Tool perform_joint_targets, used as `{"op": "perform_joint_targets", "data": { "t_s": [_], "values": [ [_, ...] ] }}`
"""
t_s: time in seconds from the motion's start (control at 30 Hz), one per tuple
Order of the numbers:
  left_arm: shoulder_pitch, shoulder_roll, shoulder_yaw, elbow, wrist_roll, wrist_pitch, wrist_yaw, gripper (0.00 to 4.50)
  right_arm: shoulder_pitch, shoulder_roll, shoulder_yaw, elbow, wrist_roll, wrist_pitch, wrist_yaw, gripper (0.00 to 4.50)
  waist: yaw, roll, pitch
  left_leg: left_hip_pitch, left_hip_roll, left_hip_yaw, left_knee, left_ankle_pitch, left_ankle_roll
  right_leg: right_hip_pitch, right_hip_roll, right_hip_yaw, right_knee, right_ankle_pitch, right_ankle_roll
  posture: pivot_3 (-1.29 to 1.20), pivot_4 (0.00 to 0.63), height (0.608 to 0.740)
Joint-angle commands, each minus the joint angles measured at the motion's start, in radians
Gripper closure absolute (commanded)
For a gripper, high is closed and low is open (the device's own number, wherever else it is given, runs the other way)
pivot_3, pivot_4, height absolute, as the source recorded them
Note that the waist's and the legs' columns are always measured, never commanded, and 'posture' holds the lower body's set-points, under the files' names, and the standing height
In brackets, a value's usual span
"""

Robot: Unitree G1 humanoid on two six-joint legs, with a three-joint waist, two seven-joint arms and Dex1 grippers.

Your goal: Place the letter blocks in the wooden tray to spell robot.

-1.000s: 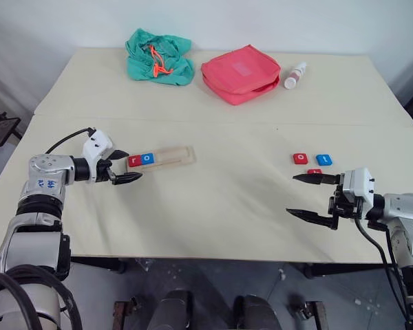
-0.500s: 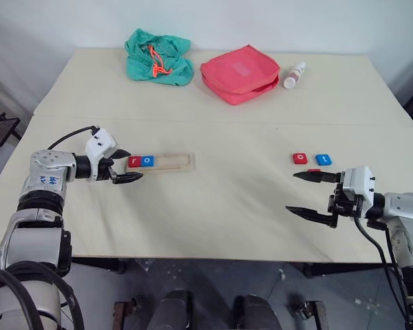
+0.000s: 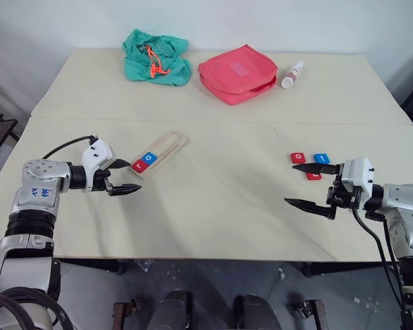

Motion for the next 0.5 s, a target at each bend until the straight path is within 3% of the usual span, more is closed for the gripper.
{"op": "perform_joint_targets", "data": {
  "t_s": [0.03,0.5],
  "values": [
    [0.012,0.017,0.014,-0.044,-0.011,0.045,0.026,0.0,-0.02,0.006,-0.001,0.013,0.004,-0.017,0.006,0.07,0.0,0.0,0.0,0.0,0.0,0.0,0.0,0.0,0.0,0.0,0.0,0.0,0.0,0.0,0.0,0.0,0.15,0.74],
    [0.064,0.036,0.091,-0.299,-0.084,0.217,0.124,0.0,0.0,0.01,-0.011,0.003,0.0,-0.024,-0.005,0.07,-0.001,0.0,0.0,-0.001,0.0,-0.001,0.0,0.0,0.0,0.0,0.0,0.0,0.0,0.0,0.0,0.0,0.15,0.74]
  ]
}}
